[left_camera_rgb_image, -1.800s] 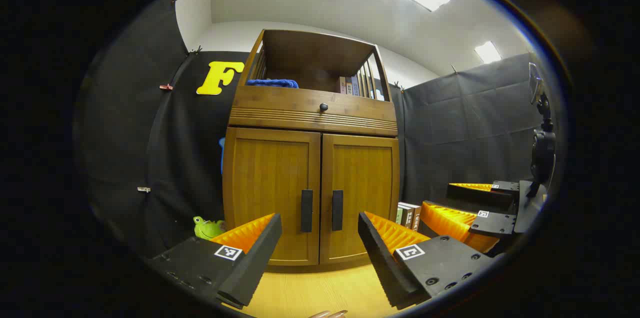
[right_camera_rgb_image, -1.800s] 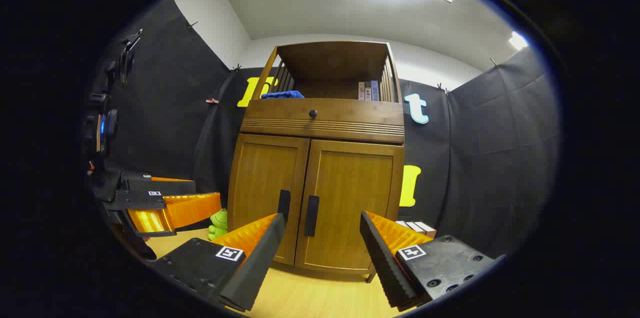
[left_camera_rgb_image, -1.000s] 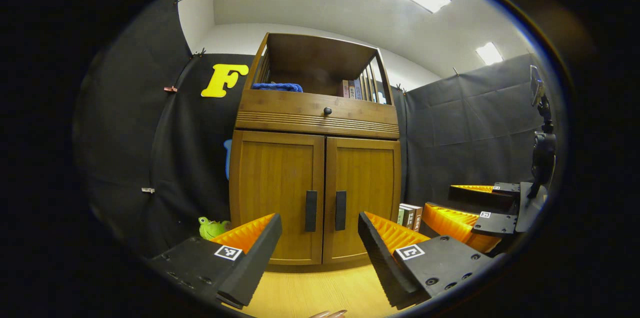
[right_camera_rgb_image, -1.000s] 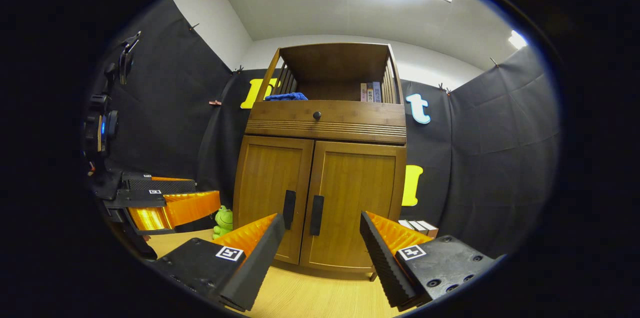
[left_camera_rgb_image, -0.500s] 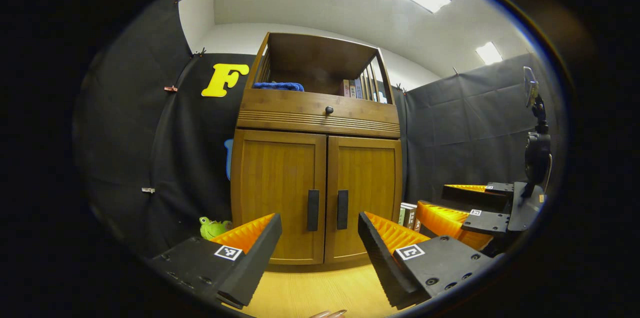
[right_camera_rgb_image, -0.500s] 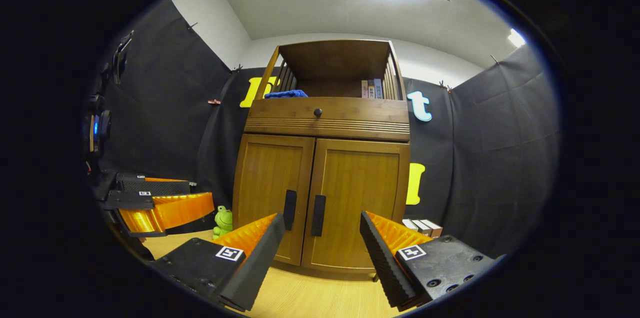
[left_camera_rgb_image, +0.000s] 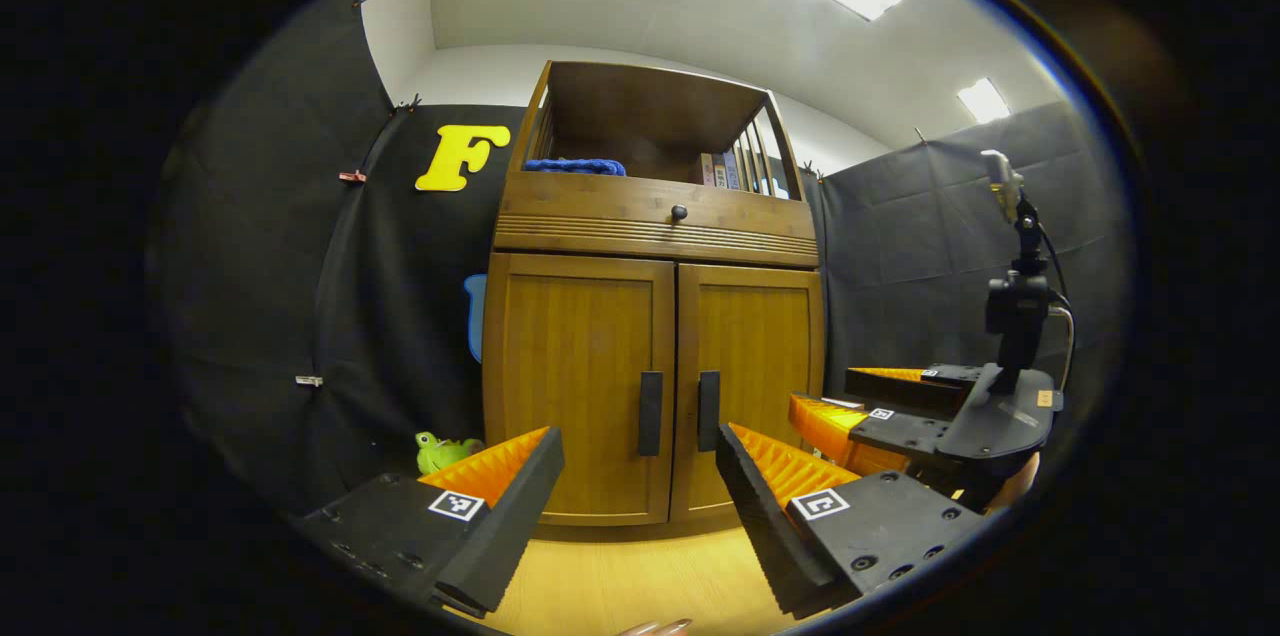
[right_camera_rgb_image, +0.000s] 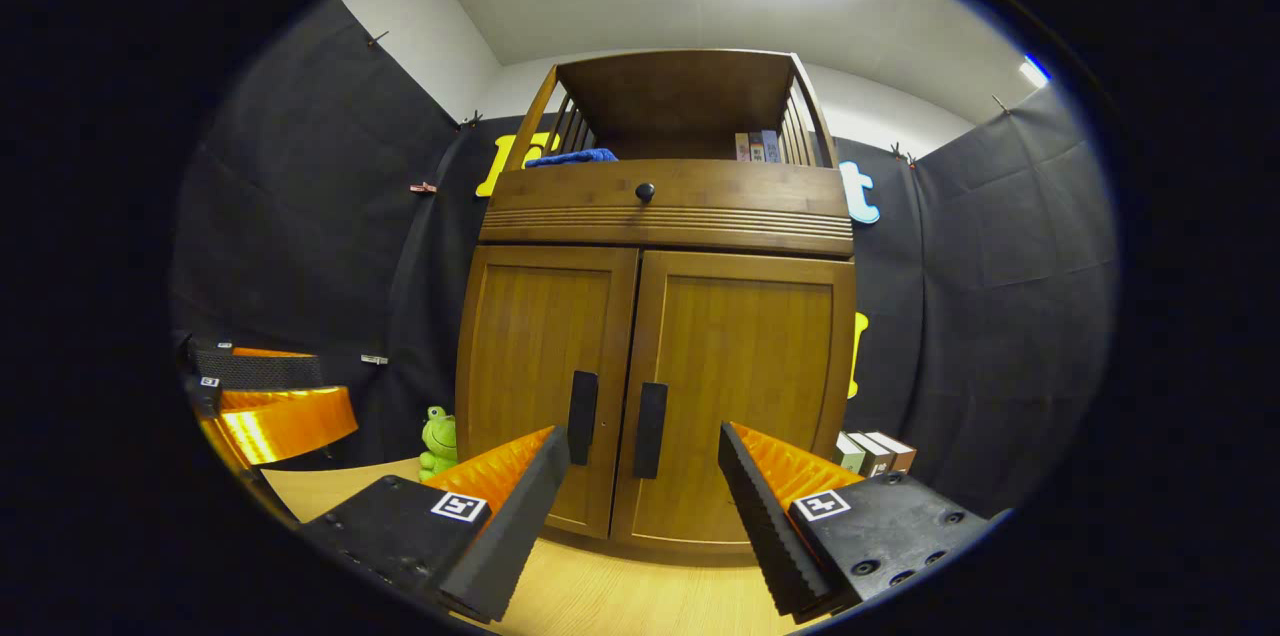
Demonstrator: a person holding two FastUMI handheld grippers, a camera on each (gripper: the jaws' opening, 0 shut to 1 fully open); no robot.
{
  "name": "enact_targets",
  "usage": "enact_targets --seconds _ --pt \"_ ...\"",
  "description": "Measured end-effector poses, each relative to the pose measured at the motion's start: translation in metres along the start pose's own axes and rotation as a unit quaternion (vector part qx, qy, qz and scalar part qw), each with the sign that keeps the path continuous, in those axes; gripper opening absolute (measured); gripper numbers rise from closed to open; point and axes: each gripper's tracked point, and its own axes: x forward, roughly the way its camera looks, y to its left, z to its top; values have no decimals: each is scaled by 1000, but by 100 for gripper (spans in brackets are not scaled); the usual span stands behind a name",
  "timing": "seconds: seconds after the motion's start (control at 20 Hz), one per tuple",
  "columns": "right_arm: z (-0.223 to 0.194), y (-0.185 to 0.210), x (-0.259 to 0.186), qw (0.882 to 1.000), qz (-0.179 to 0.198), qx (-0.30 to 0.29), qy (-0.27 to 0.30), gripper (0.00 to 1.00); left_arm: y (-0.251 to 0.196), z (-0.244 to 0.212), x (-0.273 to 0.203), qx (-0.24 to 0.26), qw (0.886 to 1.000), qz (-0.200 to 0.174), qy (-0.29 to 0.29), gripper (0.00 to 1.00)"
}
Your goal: Open the right door of the double-door shoe cabinet with the right hand, and open the left door with the left hand.
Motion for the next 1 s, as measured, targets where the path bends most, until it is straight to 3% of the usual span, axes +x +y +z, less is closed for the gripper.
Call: enact_targets --seconds 0.3,1.0 --pt "-18 13 49 1000 -6 -7 11 95 30 -7 3 4 1000 27 5 95" --pt "-85 -2 169 997 -61 -11 47 91 92 -55 46 5 997 59 42 95"
